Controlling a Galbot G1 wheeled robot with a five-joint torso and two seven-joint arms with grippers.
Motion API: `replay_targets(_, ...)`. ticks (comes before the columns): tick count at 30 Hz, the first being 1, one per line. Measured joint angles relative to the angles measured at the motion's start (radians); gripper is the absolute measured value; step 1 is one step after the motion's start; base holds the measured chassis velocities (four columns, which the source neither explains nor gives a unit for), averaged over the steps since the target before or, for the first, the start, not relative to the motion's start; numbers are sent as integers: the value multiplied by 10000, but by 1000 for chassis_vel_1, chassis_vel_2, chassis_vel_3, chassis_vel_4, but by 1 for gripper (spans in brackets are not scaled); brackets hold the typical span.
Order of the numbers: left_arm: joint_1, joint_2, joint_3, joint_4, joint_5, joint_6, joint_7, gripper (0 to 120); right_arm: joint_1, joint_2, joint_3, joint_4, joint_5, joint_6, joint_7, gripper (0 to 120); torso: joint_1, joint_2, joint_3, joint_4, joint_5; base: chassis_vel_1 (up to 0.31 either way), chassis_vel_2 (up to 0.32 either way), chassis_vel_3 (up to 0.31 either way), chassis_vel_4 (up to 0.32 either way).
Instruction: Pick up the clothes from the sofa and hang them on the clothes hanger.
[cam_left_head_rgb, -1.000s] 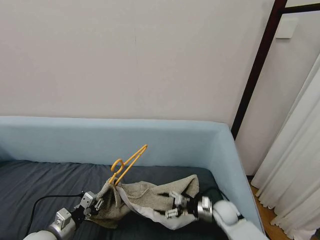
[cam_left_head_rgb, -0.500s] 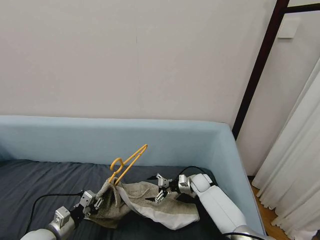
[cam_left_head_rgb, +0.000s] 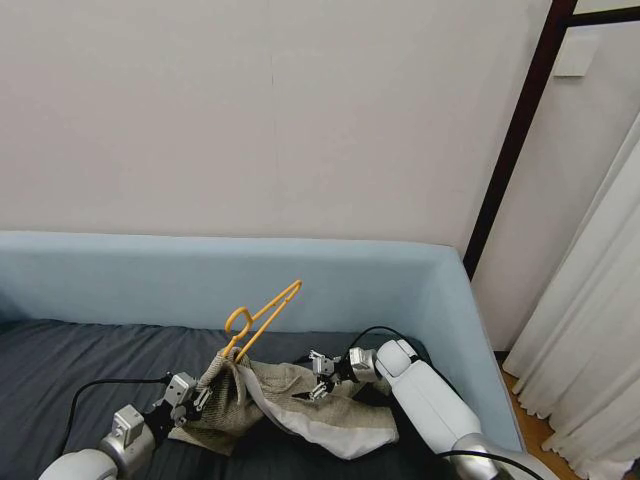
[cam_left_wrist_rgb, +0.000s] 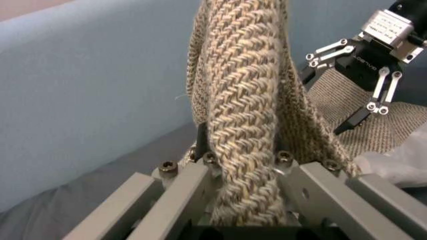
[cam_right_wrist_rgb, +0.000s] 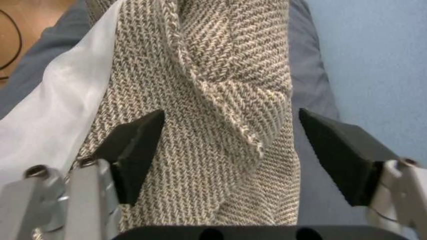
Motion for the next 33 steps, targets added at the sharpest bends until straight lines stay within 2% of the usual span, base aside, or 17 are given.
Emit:
replay_targets(4,-46,10,49,89,-6,-23,-5,4,15,42,12,-12,-29,-32,-108,70,0,0,0,2,0,0,0,0,0)
replay_targets(13,-90,19,75,151,-51,-66,-34,4,-52,38,10,17,-64,-50,-179,34,0,0,0,1,0,0,0,0,0)
replay_targets(14,-90,19,75,151,-51,-66,-34,4,-52,38,10,17,-64,-50,-179,34,0,0,0,1,0,0,0,0,0)
replay_targets(18,-109,39,73,219,-72,-112,-40,4,-54,-26,13,66,-34,-69,-256,17,0,2,0,1,0,0,0,0,0)
replay_targets(19,-109,39,73,219,-72,-112,-40,4,-54,-26,13,66,-34,-69,-256,17,0,2,0,1,0,0,0,0,0)
replay_targets(22,-150,37,104,292,-75,-150,-43,4,-94,-199,20,212,126,-73,-271,2,0,2,0,2,0,0,0,0,0)
replay_targets(33,-396,-70,357,501,-110,-280,-45,4,-440,-685,-1,843,950,-103,-393,0,-1,2,0,2,1,0,0,0,0)
